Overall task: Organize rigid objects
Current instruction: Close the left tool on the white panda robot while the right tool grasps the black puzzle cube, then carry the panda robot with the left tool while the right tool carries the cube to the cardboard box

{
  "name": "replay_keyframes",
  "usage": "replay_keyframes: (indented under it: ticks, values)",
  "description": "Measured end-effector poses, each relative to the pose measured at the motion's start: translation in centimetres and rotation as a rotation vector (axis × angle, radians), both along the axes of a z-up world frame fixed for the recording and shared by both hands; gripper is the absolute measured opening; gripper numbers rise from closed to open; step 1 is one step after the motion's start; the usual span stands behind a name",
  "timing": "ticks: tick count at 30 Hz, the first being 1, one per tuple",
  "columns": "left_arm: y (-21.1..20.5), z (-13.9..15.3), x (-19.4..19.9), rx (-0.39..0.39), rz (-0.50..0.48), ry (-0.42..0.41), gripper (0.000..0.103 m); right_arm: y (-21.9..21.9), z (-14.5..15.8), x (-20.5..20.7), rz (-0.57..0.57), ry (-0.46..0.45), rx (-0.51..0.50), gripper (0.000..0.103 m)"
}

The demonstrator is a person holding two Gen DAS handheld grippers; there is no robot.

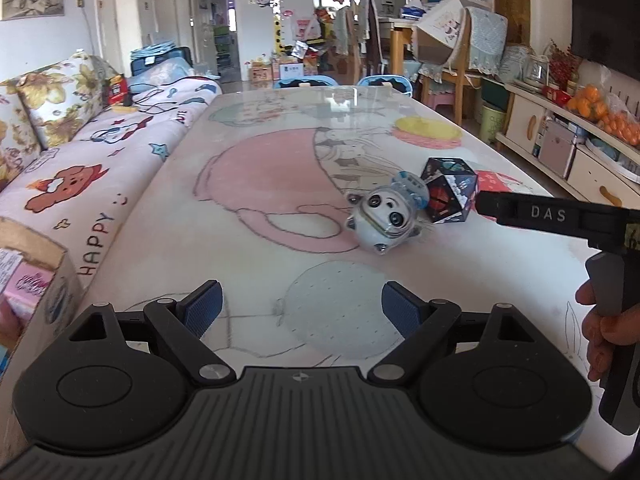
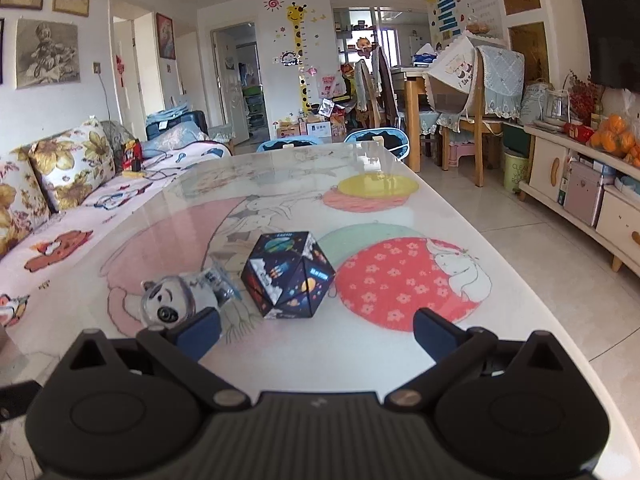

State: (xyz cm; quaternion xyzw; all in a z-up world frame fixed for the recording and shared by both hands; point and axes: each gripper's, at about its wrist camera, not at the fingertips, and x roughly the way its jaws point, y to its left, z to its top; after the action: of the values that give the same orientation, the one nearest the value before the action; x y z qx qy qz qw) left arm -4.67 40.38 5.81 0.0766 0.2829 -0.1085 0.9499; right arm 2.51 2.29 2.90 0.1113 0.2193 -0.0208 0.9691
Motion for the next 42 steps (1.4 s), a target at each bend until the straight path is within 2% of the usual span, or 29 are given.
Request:
replay_keyframes:
  ticks: [10, 19, 25, 27, 28, 30, 31, 33, 36, 42]
  values:
    - [-4.4, -1.6, 4.8, 0.035, -0.100, -0.017, 0.103, -2.0, -0.3, 3.9, 0.045, -0.017, 0.138, 0.102]
    - [-6.1, -2.3, 7.8, 0.067, -0.135, -0.030, 0.103, -1.5, -1.3, 6.4, 0.099, 0.009, 0.167, 0.102]
    - [-6.2, -2.2, 9.3, 0.014, -0.145, 0.000, 0.103, -1.4, -1.4, 7.3, 0.114, 0.039, 0.185, 0.100]
    - [-6.1, -2.2, 9.4, -0.016, -0.146, 0.019, 0.102, -1.4, -1.5, 7.4, 0.122, 0.056, 0.189, 0.090]
    - [-6.1, -2.1, 9.0, -0.027, -0.145, 0.027, 0.099, -1.5, -1.6, 7.5, 0.130, 0.059, 0.194, 0.087]
    - [-6.3, -2.2, 8.8, -0.030, -0.143, 0.042, 0.091, -1.4, -1.5, 7.4, 0.136, 0.064, 0.194, 0.071]
    - [-6.4, -2.2, 8.5, -0.035, -0.149, 0.039, 0.084, -1.4, -1.5, 7.4, 0.128, 0.066, 0.190, 0.070]
    - [-6.5, -2.1, 8.0, -0.046, -0.150, 0.036, 0.081, -1.4, -1.4, 7.4, 0.131, 0.067, 0.192, 0.070]
    - [-6.3, -1.9, 7.4, -0.063, -0.134, 0.046, 0.070, -1.4, -1.4, 7.0, 0.142, 0.068, 0.188, 0.069]
    - [-5.5, -1.8, 6.4, -0.046, -0.093, 0.050, 0.069, -1.1, -1.3, 6.2, 0.160, 0.071, 0.181, 0.069]
